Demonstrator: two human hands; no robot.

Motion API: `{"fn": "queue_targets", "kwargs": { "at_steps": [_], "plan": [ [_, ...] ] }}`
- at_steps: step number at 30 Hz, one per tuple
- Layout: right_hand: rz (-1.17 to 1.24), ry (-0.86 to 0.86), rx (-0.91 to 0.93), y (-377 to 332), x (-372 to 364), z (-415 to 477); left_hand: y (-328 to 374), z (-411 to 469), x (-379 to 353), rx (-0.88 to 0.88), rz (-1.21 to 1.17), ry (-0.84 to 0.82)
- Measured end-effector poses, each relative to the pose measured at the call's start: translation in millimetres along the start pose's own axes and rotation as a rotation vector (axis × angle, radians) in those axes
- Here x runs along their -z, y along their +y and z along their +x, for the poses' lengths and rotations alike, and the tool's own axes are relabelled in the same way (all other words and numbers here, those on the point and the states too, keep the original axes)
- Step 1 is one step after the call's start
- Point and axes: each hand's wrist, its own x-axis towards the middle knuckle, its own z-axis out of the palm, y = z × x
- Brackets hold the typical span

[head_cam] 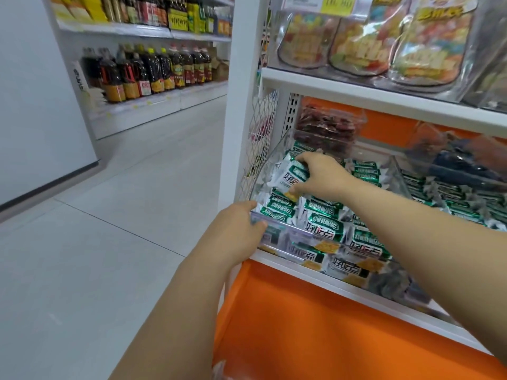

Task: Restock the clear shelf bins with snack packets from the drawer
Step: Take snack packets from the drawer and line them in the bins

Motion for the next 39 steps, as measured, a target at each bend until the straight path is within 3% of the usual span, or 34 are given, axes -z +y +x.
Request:
{"fn": "queue_targets", "kwargs": {
  "at_steps": [5, 11, 19, 23, 26, 29, 33, 39],
  "plan": [
    [0.05, 0.027, -0.006, -7, -11, 11, 2, -1, -1, 0.0, 0.017, 0.017],
    [-0.258, 0.218, 0.184, -1, -17, 4, -1, 0, -2, -0.02, 0.038, 0.009],
    [-0.411, 0.13, 0.193, -9, -11, 5, -4, -1, -3, -0.016, 0.013, 0.026],
    [-0.206, 0.277, 0.198, -10, -11, -25, -14, -4, -3, -0.047, 0.008, 0.11],
    [-0.034, 0.48, 0.348, -11, -29, -68, -29, -8, -3, -0.012, 0.087, 0.199],
    [0.177, 0.527, 0.539, -8, -60, -114, -51, -17, -8, 0.078, 0.26, 0.064],
    [0.32, 0.361, 0.591, 15, -120, -154, -77, -31, -26, 0.19, 0.461, -0.234],
    [0.352, -0.182, 0.296, 57, -198, -163, -89, -30, -50, 0.193, 0.578, -0.379]
  ]
}}
